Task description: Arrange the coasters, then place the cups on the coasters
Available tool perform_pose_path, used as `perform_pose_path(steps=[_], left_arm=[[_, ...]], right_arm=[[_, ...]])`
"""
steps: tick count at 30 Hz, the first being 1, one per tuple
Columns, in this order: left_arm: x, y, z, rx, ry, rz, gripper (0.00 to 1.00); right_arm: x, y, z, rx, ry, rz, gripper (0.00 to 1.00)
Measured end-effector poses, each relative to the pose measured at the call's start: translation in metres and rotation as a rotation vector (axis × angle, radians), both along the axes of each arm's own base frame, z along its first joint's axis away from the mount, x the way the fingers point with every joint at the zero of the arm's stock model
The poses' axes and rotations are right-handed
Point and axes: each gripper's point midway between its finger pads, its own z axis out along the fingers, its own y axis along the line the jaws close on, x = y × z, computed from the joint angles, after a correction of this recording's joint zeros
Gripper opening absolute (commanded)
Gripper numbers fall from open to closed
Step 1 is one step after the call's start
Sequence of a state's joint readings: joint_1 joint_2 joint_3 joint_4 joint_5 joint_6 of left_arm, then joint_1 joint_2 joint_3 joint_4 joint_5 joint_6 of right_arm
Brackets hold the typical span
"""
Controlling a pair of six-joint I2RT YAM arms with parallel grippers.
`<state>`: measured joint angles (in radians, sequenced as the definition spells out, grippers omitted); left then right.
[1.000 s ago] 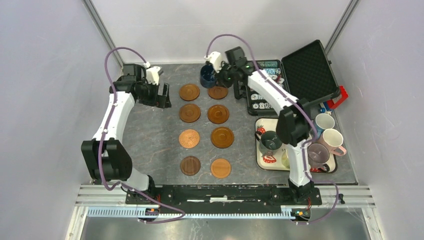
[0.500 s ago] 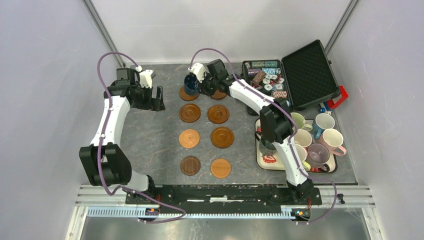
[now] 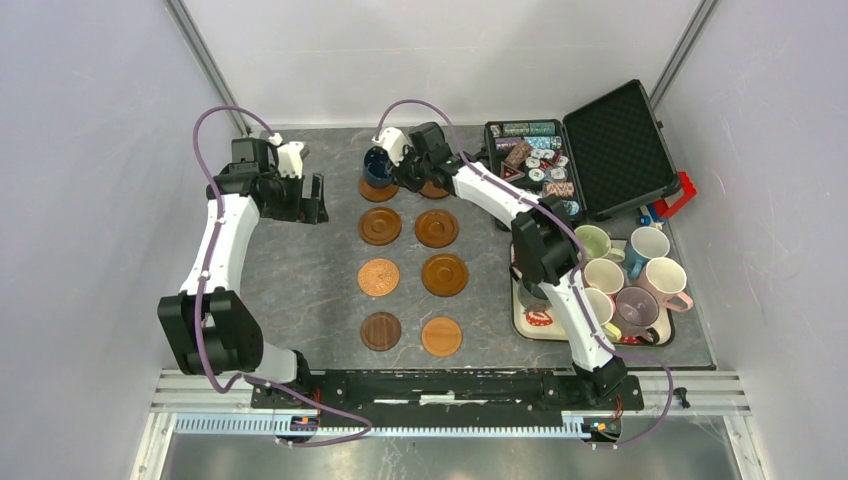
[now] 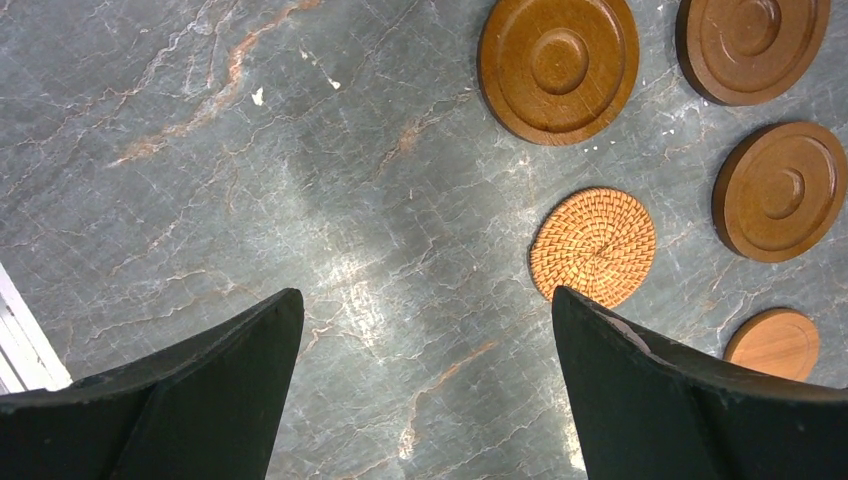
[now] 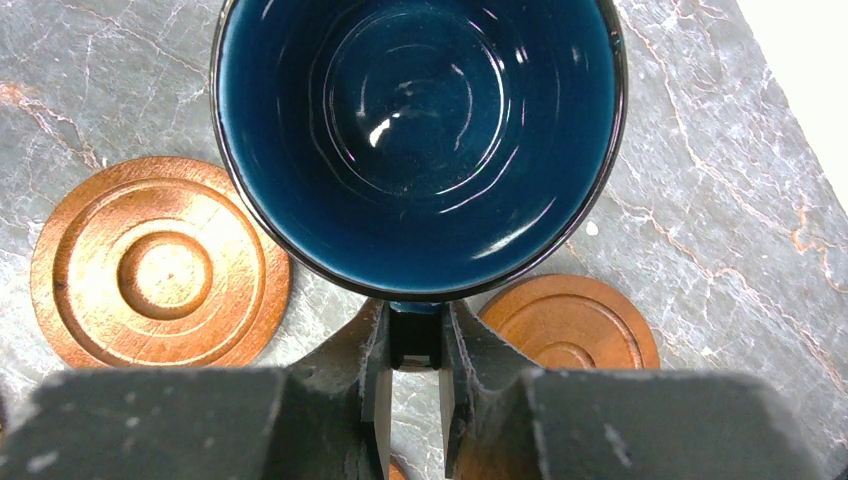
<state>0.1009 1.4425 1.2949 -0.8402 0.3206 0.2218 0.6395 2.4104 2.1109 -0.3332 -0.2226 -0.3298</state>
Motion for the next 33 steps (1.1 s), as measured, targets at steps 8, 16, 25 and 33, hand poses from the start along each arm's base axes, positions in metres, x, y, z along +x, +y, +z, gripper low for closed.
perform_pose_path(steps=[8, 16, 25, 33], left_arm=[[-0.001, 0.002, -0.002, 0.004, 0.004, 0.008, 1.0], [-0.002, 0.003, -0.001, 0.004, 0.003, 0.009, 1.0], [-0.004, 0.004, 0.0, 0.005, -0.004, 0.012, 1.0], [-0.005, 0.003, -0.002, 0.005, 0.001, 0.012, 1.0]], right_arm=[[-0.004, 0.006, -0.007, -0.006, 0.005, 0.014, 0.06], [-0.002, 0.005, -0.008, -0.018, -0.004, 0.003, 0.1], [0.0, 0.005, -0.015, -0.021, -0.007, -0.004, 0.19], [0.0, 0.006, -0.014, -0.017, -0.011, -0.002, 0.25]])
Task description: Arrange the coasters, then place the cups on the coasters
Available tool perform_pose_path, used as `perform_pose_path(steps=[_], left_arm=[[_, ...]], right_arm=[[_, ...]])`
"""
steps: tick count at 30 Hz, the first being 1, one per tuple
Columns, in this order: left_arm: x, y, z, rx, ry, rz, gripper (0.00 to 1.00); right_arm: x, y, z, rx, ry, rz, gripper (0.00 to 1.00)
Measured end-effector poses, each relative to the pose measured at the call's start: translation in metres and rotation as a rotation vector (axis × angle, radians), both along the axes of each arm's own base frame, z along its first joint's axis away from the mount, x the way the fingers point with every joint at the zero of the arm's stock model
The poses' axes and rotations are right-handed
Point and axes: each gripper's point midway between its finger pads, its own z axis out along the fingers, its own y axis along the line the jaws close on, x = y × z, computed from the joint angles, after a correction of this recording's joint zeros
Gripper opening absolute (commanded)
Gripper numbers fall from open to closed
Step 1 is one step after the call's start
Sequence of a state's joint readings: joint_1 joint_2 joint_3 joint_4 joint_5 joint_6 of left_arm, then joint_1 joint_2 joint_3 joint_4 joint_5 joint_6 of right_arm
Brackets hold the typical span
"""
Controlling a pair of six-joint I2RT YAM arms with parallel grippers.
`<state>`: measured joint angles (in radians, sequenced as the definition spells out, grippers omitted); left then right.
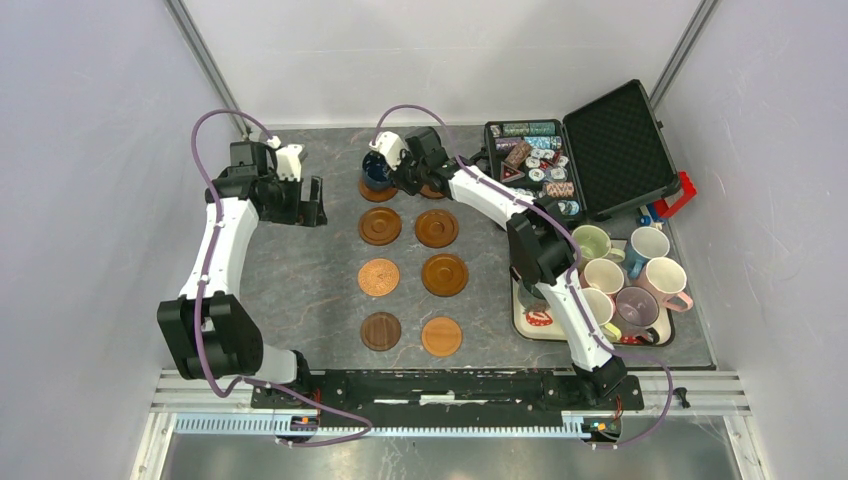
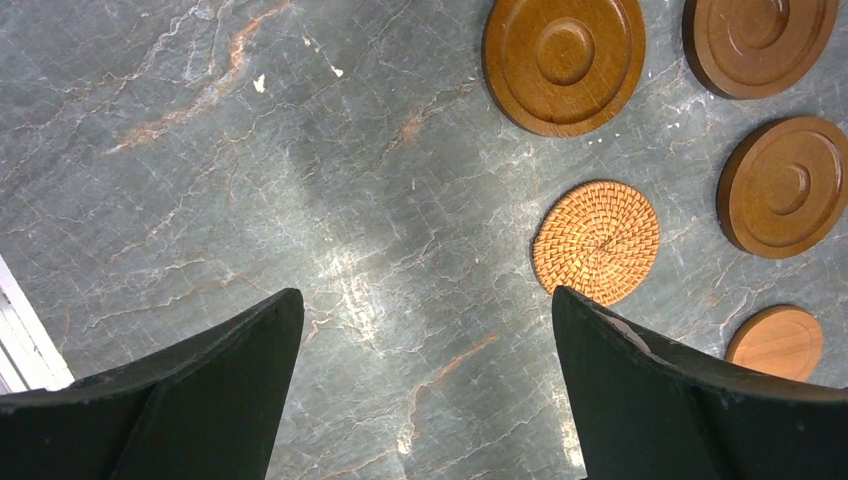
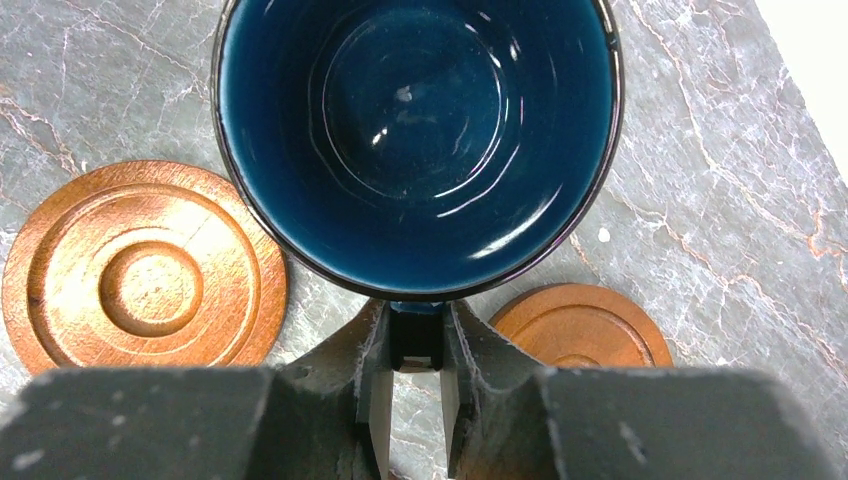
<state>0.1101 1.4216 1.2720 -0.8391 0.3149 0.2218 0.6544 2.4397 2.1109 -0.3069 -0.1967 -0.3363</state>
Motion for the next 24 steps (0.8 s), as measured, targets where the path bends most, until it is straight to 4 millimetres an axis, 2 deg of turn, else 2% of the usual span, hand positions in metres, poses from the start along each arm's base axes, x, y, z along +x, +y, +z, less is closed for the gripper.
perform_pose_path(steps=[15, 24], left_arm=[[-0.001, 0.0, -0.001, 0.0, 0.003, 0.0, 1.0], [-0.001, 0.0, -0.001, 0.0, 0.003, 0.001, 1.0]], right_arm=[[0.006, 0.005, 0.007, 0.026, -0.034, 0.001, 0.27], [0.004, 0.003, -0.004, 0.031, -0.04, 0.0, 0.27]])
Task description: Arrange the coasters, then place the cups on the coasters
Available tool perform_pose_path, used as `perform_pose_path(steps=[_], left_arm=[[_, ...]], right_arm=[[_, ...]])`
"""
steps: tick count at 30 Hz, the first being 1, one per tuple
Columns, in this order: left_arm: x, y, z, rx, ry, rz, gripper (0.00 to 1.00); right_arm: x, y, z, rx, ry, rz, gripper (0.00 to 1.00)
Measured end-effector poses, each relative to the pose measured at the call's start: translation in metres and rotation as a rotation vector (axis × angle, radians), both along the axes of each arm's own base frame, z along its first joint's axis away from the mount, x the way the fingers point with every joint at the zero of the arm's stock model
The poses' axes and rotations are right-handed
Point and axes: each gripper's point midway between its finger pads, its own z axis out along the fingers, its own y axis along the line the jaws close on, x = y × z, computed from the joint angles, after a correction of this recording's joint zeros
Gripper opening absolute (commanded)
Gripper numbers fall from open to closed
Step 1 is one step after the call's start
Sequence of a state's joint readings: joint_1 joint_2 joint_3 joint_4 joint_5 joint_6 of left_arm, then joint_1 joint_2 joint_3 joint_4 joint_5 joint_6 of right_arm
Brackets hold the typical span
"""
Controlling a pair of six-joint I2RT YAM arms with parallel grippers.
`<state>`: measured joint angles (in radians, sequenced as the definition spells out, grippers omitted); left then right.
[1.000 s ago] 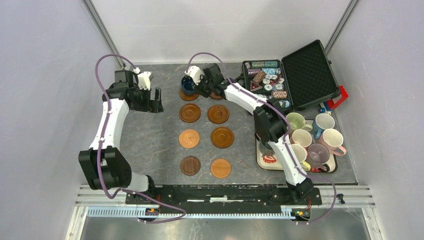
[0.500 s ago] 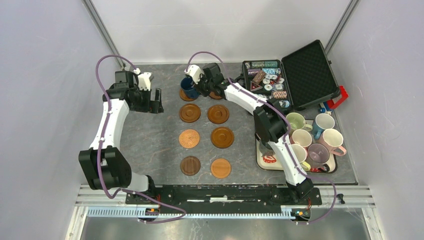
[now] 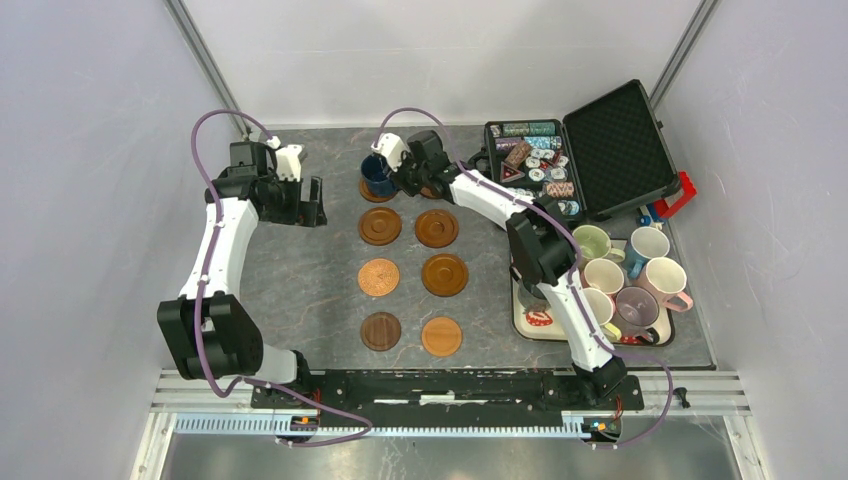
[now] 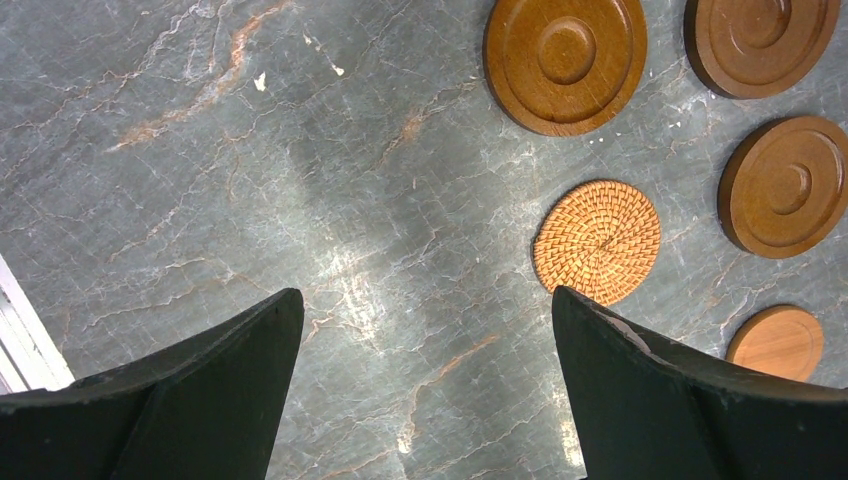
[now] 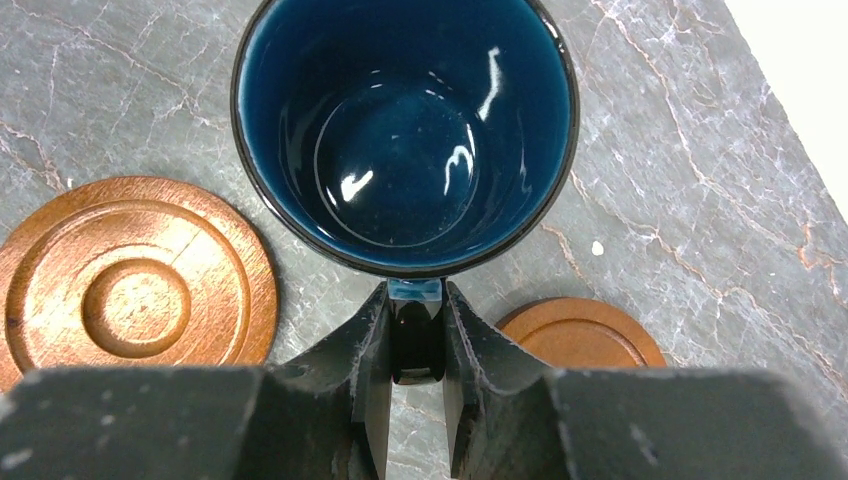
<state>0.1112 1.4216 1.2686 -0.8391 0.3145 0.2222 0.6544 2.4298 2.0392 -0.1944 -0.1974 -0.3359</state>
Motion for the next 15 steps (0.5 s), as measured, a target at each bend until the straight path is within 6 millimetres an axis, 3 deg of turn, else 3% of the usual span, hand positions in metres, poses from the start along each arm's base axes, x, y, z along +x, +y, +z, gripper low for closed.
perform_pose_path(steps=[5, 10, 15], left_arm=[[0.0, 0.0003, 0.0, 0.0, 0.0, 0.001, 1.0], [0.0, 0.0003, 0.0, 0.0, 0.0, 0.001, 1.0], [0.0, 0.0008, 0.0, 0.0, 0.0, 0.002, 1.0]], right_arm=[[-0.0037, -0.0005, -0.002, -0.001, 0.01, 0.008, 0.27], [-0.0061, 0.0013, -0.0024, 0.008, 0.023, 0.012, 0.36], [-0.0098, 0.0055, -0.002, 0.026, 0.041, 0.018, 0.28]])
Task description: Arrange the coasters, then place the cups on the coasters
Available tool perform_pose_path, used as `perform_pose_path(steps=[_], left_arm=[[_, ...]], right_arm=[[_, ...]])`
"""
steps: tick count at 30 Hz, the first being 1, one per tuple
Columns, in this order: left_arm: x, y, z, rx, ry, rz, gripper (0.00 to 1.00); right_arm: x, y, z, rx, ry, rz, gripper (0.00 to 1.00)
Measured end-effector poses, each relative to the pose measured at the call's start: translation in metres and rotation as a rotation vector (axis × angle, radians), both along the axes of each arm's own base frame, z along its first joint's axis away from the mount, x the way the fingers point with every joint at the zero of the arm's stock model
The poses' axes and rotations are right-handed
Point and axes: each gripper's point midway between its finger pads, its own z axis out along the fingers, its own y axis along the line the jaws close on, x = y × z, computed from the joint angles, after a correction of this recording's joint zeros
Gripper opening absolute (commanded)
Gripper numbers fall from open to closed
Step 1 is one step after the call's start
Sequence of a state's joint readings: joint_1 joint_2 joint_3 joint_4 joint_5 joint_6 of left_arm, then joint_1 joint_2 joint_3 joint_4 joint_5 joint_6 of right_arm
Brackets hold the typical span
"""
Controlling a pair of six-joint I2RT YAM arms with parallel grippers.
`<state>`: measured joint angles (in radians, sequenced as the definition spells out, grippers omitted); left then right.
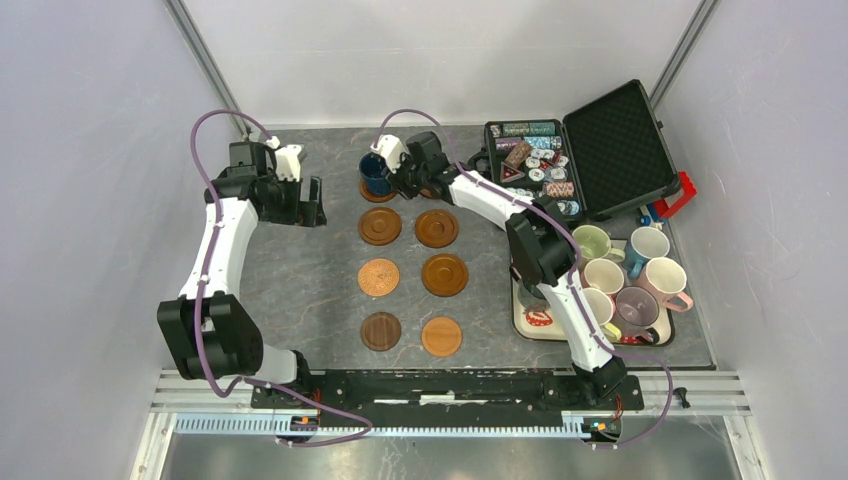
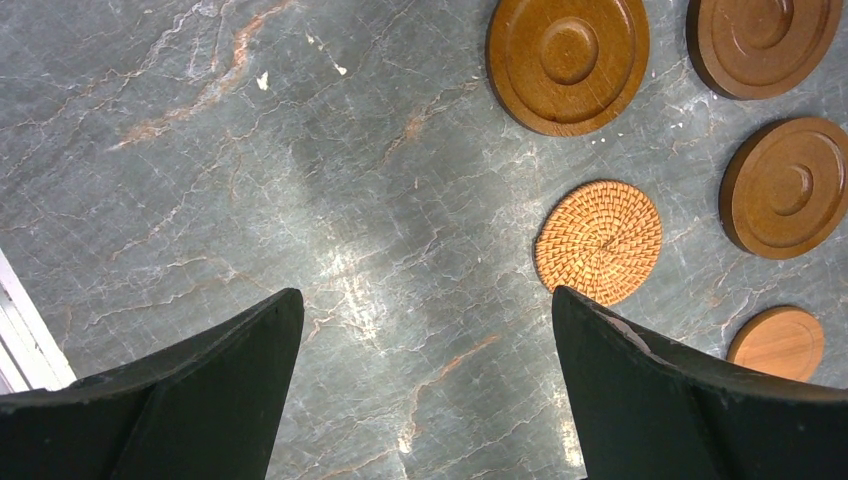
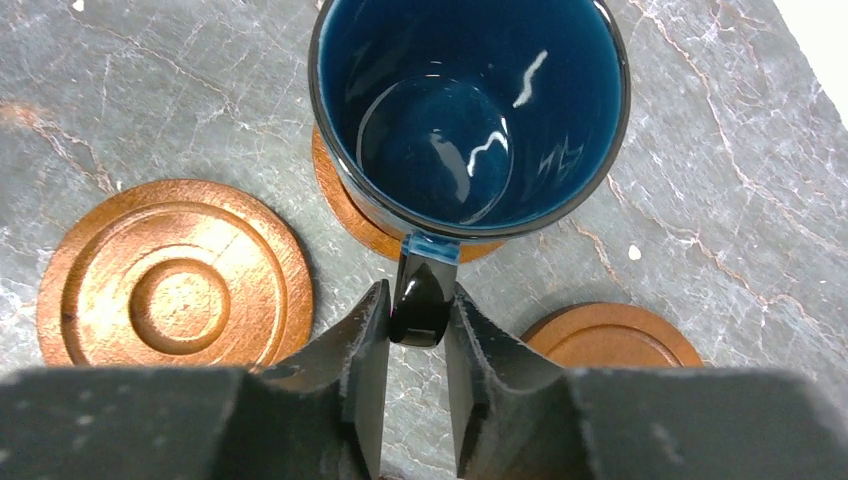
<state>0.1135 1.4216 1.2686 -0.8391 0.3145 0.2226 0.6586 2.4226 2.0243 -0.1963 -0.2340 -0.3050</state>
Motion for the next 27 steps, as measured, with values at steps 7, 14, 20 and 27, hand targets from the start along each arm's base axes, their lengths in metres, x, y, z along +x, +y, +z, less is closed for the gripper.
perform_pose_path(steps=[7, 14, 20, 27], left_arm=[[0.0, 0.003, 0.0, 0.001, 0.0, 0.008, 1.0], [0.0, 0.003, 0.0, 0.001, 0.001, 0.01, 1.0], [-0.002, -0.001, 0.001, -0.017, 0.008, -0.003, 1.0], [-0.003, -0.01, 0.008, -0.05, -0.01, -0.073, 1.0]], right_arm=[[-0.003, 0.003, 0.001, 0.023, 0.022, -0.006, 0.39], [-0.006, 0.006, 0.0, 0.02, 0.024, 0.004, 0.74], [-0.014, -0.009, 0.019, 0.014, 0.044, 0.003, 0.89], [-0.027, -0.076, 0.128, 0.073, -0.004, -0.016, 0.96]])
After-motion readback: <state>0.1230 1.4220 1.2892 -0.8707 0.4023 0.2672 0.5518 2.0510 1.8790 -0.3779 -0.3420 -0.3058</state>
